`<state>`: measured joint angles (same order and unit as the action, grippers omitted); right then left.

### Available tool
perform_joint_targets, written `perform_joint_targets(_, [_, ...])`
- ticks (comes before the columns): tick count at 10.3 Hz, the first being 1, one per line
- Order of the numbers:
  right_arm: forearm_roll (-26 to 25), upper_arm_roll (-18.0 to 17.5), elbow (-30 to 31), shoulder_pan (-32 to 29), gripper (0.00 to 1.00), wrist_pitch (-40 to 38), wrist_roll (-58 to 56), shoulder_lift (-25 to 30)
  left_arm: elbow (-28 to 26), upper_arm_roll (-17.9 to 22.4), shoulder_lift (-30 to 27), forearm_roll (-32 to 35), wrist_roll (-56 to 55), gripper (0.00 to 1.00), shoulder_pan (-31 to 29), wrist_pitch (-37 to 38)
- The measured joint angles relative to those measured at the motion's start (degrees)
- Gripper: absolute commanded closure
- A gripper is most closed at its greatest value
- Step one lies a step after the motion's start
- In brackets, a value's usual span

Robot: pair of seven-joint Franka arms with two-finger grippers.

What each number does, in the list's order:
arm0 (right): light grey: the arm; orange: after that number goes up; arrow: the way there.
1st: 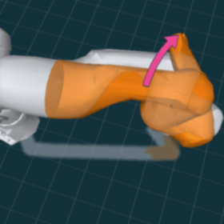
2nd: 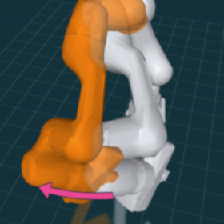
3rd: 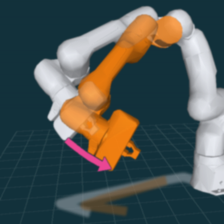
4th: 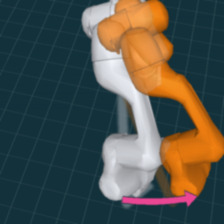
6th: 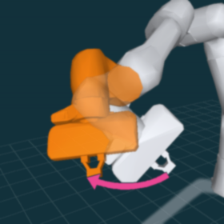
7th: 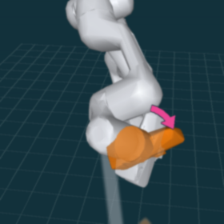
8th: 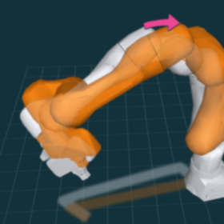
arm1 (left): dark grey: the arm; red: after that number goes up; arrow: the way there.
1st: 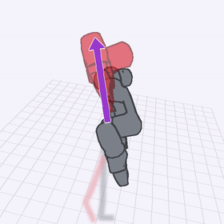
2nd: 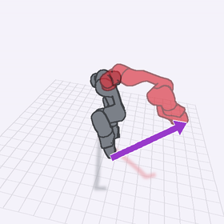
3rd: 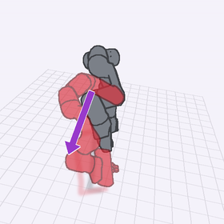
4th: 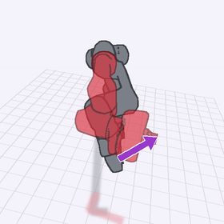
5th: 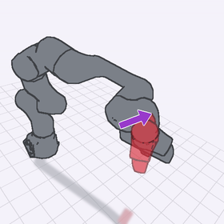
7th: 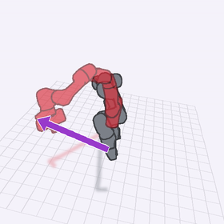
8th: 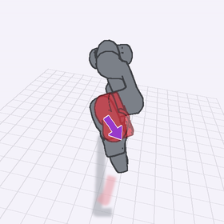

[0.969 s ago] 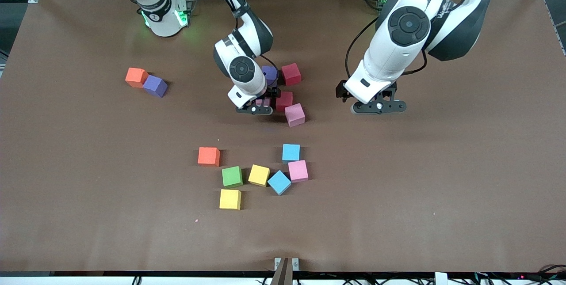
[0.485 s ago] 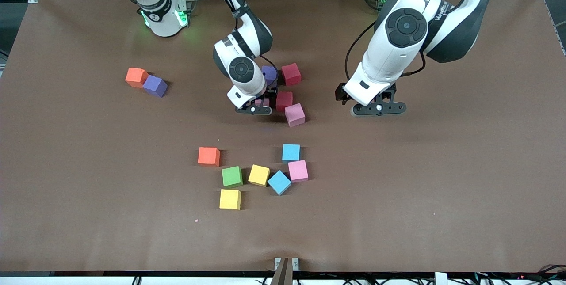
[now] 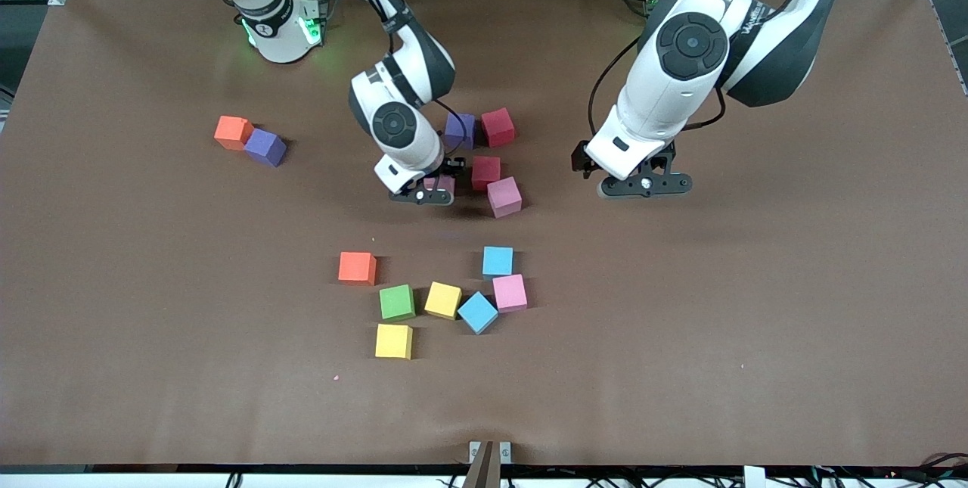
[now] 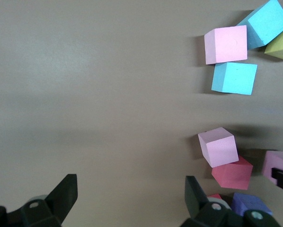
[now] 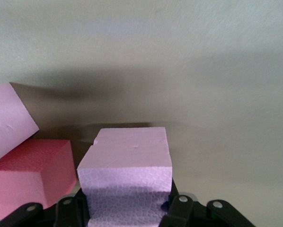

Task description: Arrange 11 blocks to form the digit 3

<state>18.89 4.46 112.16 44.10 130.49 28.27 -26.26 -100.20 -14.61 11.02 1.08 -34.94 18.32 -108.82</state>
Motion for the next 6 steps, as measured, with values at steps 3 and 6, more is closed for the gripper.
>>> perform_joint_targets(3, [0.0,0.0,1.0,-1.1,1.0,-1.1,-9.1,0.8,-0.2,-0.2,1.2,0.0,-3.9,0.0,4.0,0.0])
perform_joint_targets(6, [0.0,-0.1,5.2,-1.0,1.0,-4.4,-12.9,5.6,-2.5,-0.9,2.6,0.0,-5.7,0.0,6.4,-4.5])
